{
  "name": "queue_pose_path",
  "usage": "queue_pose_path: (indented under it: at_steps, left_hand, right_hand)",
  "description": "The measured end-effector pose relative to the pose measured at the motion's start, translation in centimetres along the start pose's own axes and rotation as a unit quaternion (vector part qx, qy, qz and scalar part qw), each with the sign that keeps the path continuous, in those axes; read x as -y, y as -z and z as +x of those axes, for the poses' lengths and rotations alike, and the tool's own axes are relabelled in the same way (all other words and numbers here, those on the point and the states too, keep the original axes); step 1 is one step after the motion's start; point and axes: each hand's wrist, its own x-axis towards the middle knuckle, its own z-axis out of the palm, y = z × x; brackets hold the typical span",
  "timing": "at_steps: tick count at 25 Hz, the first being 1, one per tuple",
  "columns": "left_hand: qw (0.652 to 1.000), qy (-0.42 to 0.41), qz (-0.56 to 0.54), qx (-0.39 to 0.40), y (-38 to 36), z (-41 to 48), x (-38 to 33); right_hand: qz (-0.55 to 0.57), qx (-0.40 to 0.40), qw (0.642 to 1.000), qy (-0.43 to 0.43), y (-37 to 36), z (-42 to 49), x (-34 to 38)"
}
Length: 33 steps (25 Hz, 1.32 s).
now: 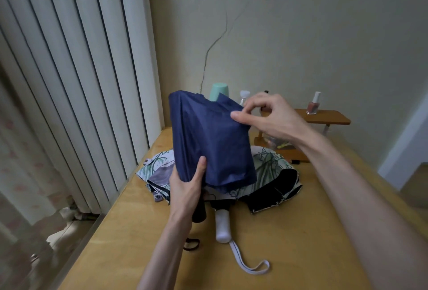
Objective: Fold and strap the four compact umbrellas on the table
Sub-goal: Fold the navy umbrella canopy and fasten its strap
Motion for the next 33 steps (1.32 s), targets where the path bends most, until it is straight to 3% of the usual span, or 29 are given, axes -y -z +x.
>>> queue_pose_path:
  at_steps: [3,7,12,17,20,23,28,33]
  left_hand:
    - [1.0,0.008,-0.002,0.025,0.4,0.1,-0.3]
    - [0.999,0.009,0.01,0.03,0.2,0.0,0.0]
    - [0.999,-0.017,0.037,0.021,0.7,0.3,0.6]
    - [0.999,0.016,0.017,0.032,0.5,0.3,0.6]
    - [0.999,0.047,-0.009,0.022,-0.3,0.1,0.5]
    - [1.0,0.022,0.007,0.017,-0.3,0.3,1.0]
    - [0.998,-0.035,0.048,-0.006,-0.2,-0.1,0.9]
    - [0.995,-0.082,0.062,-0.016,-0.8,-0.3,0.9]
  right_hand:
    - [0.034,0.048,0.998,-0.007,-0.6,-1.2,-1.7]
    - [0.132,0.047,0.99,0.014,-2.2,-1.8,-2.8]
    - [0.205,-0.001,0.979,0.017,-1.6,-2.4,-3.2]
    - [0.306,-0.119,0.945,-0.007,-0.4,-3.0,-3.5]
    - [0.338,-0.095,0.934,-0.07,-1.3,-4.0,-3.9]
    - [0.338,-0.058,0.936,-0.085,-2.5,-5.2,-4.6]
    - [0.283,-0.183,0.941,-0.037,-3.5,-5.8,-4.8]
    - [0.37,-0.09,0.921,-0.085,-5.0,-7.8,-4.5]
